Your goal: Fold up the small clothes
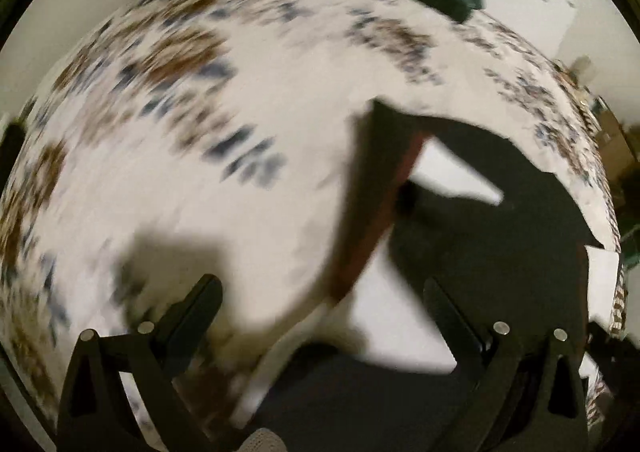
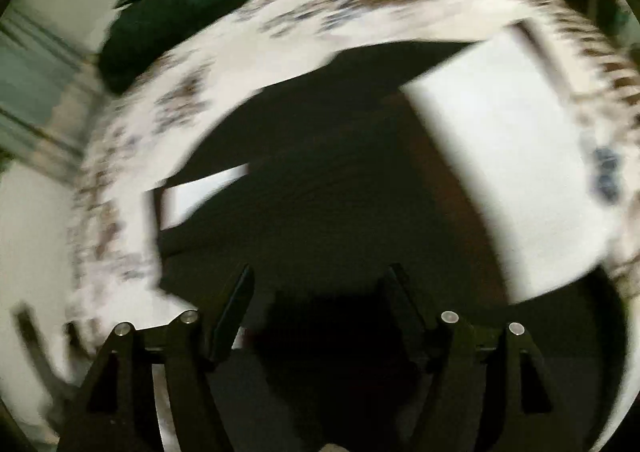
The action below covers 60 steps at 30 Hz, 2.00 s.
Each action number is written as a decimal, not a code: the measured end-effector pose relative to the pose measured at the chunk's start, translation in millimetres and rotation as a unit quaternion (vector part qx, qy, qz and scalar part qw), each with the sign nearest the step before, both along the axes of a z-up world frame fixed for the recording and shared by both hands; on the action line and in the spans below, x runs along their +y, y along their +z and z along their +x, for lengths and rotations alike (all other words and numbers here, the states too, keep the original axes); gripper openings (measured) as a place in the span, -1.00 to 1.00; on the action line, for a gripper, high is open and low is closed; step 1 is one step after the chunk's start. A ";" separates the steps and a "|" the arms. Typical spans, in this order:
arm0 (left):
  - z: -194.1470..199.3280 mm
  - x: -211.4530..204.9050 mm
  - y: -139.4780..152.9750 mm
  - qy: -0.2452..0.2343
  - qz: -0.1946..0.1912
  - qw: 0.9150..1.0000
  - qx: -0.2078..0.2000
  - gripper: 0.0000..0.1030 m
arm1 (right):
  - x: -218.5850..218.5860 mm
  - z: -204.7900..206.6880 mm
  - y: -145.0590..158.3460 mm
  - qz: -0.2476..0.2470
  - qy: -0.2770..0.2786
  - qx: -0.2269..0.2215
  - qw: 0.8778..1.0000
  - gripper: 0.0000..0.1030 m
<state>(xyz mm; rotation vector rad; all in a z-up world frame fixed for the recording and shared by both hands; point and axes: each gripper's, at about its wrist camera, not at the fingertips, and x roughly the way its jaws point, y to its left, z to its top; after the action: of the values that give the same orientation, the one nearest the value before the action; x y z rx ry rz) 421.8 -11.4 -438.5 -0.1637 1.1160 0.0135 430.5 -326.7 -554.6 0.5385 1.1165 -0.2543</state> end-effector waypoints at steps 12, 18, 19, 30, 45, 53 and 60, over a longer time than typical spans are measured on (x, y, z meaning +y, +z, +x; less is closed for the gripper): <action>38.1 -11.9 -63.8 -0.045 0.053 0.995 0.077 1.00 | -80.3 -36.7 -51.0 -0.059 -0.023 0.063 0.996 0.40; -28.3 3.1 -3.4 -0.082 0.013 0.996 0.032 1.00 | -87.3 -92.0 -0.6 0.017 -0.061 0.026 0.998 0.42; -49.4 7.1 2.0 -0.092 0.011 0.995 0.034 1.00 | -89.8 -113.1 9.1 0.022 -0.067 0.022 0.997 0.43; -239.2 29.0 -47.8 -0.058 0.039 0.986 0.151 1.00 | -115.0 -323.5 -6.2 0.021 -0.123 0.104 0.987 0.43; -284.4 24.4 -103.7 0.008 0.001 0.990 0.140 -0.75 | -117.4 -393.6 -90.3 0.125 -0.070 0.110 0.983 -0.49; -288.9 31.3 -35.3 0.039 -0.053 0.995 0.079 -0.86 | -132.8 -418.5 -37.3 0.171 -0.092 0.049 0.980 -0.83; -248.8 59.7 49.1 0.057 -0.143 0.988 -0.001 -0.87 | -163.4 -401.2 48.4 0.210 -0.092 -0.027 0.973 -0.83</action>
<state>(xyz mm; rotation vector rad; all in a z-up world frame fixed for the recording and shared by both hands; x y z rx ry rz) 173.0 48.2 -389.4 -0.4835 1.1025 -0.0458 29.3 -490.2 -506.2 1.0229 1.0706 -0.1622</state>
